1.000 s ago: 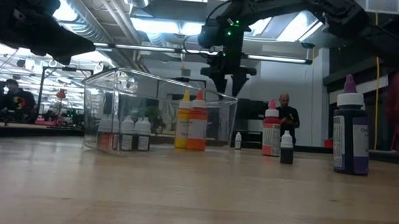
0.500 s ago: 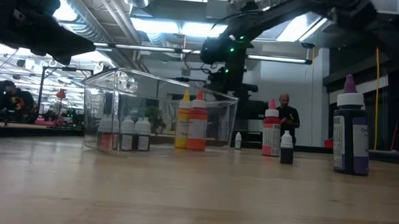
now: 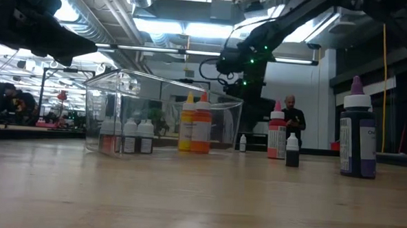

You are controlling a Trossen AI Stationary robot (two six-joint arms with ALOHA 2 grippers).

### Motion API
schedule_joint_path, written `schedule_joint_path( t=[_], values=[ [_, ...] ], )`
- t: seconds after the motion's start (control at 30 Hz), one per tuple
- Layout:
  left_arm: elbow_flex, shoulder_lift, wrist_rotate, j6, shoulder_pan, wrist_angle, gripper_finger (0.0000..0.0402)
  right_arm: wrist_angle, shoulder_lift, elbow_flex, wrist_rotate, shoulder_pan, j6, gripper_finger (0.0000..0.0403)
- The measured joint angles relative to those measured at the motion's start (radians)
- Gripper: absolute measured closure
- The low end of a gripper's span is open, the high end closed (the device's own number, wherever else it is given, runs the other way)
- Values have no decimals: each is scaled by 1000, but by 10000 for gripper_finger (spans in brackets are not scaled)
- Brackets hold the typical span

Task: Pick & Place food coloring
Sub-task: Put the small blue food coloring bottle into the transparent bin

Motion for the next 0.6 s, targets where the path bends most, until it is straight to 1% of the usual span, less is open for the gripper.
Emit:
schedule_joint_path(
  t=[0.23, 0.4, 0.6],
  values=[
    [0, 0, 0, 0, 0, 0, 345, 73, 0, -74, -26, 1, -33, 157],
    [0, 0, 0, 0, 0, 0, 349, 92, 0, -80, -32, 1, -104, 157],
    [0, 0, 0, 0, 0, 0, 346, 89, 8, -80, -32, 0, -120, 157]
  ],
)
